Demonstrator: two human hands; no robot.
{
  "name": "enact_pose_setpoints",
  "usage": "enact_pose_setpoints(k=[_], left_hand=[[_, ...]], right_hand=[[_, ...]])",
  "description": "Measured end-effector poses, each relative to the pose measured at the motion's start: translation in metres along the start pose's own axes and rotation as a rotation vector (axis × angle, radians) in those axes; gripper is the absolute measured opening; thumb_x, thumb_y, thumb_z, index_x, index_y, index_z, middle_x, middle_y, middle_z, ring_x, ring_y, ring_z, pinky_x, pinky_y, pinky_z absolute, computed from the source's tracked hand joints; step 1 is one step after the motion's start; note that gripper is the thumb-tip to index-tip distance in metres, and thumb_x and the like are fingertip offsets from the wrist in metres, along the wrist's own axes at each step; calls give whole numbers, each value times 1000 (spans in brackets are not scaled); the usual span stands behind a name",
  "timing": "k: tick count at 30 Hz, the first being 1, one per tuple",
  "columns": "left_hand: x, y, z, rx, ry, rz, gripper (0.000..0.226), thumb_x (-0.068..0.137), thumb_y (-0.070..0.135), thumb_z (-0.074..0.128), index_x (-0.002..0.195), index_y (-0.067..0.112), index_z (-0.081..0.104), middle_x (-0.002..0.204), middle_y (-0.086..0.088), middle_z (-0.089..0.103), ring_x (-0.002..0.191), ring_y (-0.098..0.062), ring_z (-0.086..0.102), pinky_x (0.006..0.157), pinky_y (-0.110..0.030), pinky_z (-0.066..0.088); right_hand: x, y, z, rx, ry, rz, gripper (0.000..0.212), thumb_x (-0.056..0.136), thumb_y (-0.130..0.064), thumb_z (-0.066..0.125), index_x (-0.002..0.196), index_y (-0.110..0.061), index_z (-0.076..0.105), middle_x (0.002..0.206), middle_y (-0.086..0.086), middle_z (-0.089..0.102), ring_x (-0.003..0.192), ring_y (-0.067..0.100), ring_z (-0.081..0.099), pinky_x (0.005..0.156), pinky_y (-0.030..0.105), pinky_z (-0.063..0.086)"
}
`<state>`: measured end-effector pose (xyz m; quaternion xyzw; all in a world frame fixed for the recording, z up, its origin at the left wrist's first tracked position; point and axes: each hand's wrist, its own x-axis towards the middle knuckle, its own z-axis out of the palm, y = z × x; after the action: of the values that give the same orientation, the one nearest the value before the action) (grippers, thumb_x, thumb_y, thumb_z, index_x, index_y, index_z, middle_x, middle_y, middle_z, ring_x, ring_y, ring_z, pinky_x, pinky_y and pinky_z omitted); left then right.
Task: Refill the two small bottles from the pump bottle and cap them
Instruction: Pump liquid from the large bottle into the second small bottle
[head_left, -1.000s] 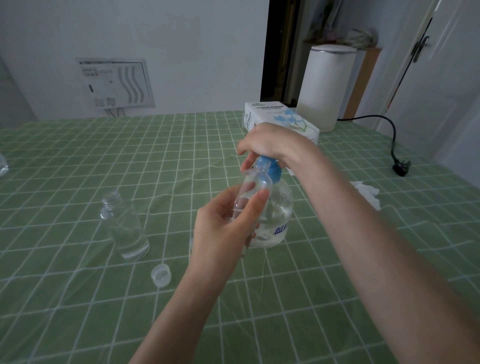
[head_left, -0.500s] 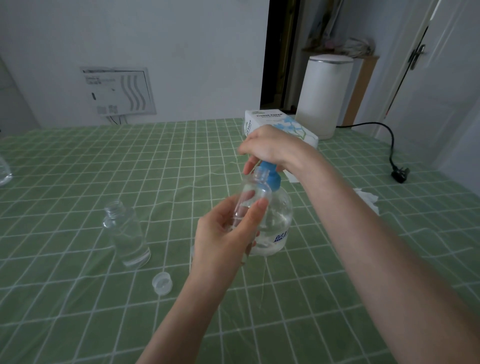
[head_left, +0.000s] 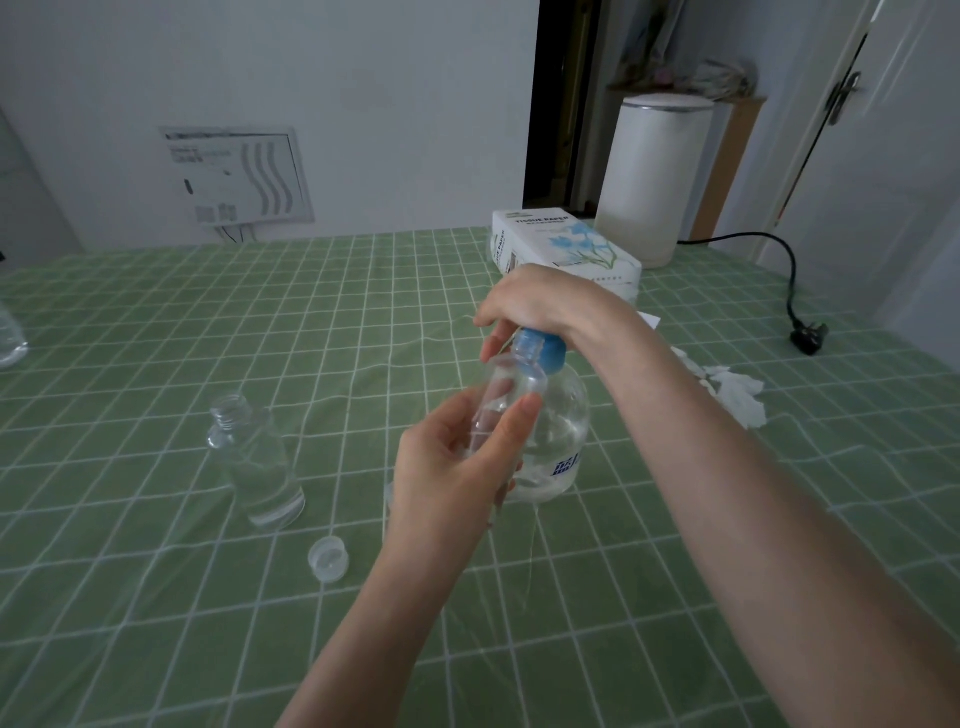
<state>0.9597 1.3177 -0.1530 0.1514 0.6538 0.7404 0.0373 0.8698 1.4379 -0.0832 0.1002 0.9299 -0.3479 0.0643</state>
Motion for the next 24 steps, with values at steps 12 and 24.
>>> enact_pose_setpoints(k=[12,24], left_hand=[[2,0,1,-30,24,8,34,60,51,64,81,24,70,47,9,57,39,-3,46,36,-13,35],[0,-1,-1,-6,-1,18,22,65,49,64,73,30,71,47,11,59,40,-2,49,36,-14,36]], right_hand=[[-4,-7,-8,12,51,-42,34,94,-22,54,124,-9,61,112,10,73,110,23,65,61,24,38],[3,2,0,18,14,-17,36,93,-19,55,126,-4,58,115,15,69,106,28,65,96,40,51]])
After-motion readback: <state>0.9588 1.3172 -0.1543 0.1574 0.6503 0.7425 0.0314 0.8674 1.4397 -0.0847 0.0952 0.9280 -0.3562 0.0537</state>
